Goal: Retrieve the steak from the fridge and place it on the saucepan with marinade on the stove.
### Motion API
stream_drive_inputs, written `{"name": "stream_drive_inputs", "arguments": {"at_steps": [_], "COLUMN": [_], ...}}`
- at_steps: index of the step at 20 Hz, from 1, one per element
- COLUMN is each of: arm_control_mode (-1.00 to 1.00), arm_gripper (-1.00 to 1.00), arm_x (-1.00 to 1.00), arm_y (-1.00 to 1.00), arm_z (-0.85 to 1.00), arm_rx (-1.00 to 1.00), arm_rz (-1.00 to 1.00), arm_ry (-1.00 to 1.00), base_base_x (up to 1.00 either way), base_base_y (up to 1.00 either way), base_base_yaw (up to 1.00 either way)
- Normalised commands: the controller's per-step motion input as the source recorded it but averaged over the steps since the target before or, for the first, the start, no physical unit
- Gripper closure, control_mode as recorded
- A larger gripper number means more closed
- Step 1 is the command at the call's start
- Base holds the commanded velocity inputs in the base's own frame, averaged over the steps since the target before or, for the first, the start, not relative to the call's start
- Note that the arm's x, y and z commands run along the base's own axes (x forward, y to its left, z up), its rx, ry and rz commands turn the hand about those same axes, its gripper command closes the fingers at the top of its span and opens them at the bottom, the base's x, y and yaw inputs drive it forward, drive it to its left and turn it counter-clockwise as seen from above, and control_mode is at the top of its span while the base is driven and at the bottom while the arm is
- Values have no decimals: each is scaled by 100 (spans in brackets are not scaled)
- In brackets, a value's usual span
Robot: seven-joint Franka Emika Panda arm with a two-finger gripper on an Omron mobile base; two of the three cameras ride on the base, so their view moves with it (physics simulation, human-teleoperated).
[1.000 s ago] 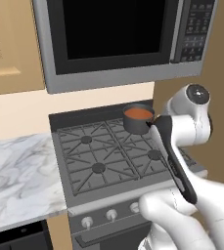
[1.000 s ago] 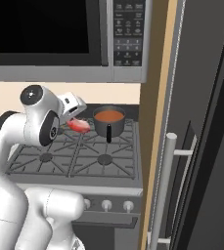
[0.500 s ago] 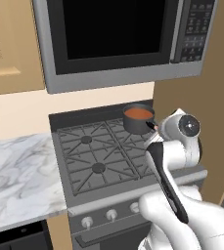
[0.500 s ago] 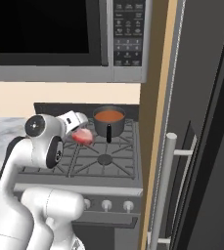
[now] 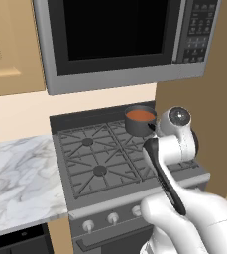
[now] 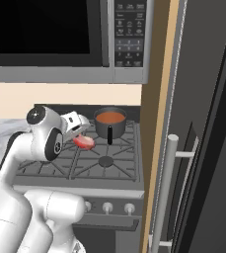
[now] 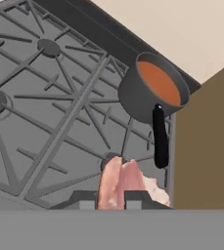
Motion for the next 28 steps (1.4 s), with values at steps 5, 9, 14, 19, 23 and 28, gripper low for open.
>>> {"name": "stream_drive_inputs", "arguments": {"at_steps": [5, 9, 14, 19, 23, 28], "arm_control_mode": [-100, -100, -100, -100, -100, -100], "arm_gripper": [100, 100, 100, 100, 100, 100], "arm_x": [0, 0, 0, 0, 0, 0], "arm_y": [0, 0, 0, 0, 0, 0], "arm_z": [13, 0, -1, -2, 0, 0], "arm_rx": [0, -4, -8, -5, -1, 0], "arm_rz": [-5, -4, -3, -5, -7, -7], "arm_ry": [12, -1, -10, -13, -9, -3], "base_base_x": [0, 0, 0, 0, 0, 0], "base_base_y": [0, 0, 0, 0, 0, 0], "base_base_yaw": [0, 0, 0, 0, 0, 0]}}
